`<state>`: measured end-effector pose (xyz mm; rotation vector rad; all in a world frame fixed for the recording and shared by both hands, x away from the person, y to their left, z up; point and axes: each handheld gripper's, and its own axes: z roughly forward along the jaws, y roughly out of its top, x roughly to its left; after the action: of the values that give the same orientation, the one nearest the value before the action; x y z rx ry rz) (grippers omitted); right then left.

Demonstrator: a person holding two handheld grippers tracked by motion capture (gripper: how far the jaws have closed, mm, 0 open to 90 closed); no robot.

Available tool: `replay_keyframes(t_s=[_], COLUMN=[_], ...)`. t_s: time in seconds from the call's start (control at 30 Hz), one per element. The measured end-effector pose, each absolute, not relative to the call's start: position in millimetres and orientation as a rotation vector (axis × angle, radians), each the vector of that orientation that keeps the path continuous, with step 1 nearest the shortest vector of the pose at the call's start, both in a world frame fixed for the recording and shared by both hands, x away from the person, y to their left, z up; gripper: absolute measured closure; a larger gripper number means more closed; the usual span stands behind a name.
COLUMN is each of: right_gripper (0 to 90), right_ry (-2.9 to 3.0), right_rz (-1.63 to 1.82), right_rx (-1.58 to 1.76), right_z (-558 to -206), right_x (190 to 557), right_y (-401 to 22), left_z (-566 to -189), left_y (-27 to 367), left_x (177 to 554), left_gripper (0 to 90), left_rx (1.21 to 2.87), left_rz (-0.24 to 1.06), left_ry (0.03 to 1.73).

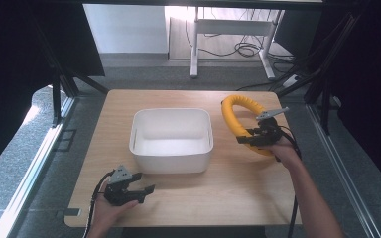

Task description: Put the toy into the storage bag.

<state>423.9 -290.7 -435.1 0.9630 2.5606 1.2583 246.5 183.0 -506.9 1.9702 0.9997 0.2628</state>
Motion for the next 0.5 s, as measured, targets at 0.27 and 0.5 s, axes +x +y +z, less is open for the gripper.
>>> replay_keyframes(t_s=[0.27,0.5], right_gripper=[52.1,52.1], right_ry=[2.475,2.422], right_rz=[1.402,1.511], right_rx=[0.942,0.941], right_z=[-413,-403], right_x=[410,402], right_y=[-302,-311], left_z=[-506,-503], left_y=[185,191], left_x=[246,246], left_gripper=[29.0,29.0], left_rx=[1.962,1.947], left_rz=[0.267,0.279], left_ry=[1.008,1.018])
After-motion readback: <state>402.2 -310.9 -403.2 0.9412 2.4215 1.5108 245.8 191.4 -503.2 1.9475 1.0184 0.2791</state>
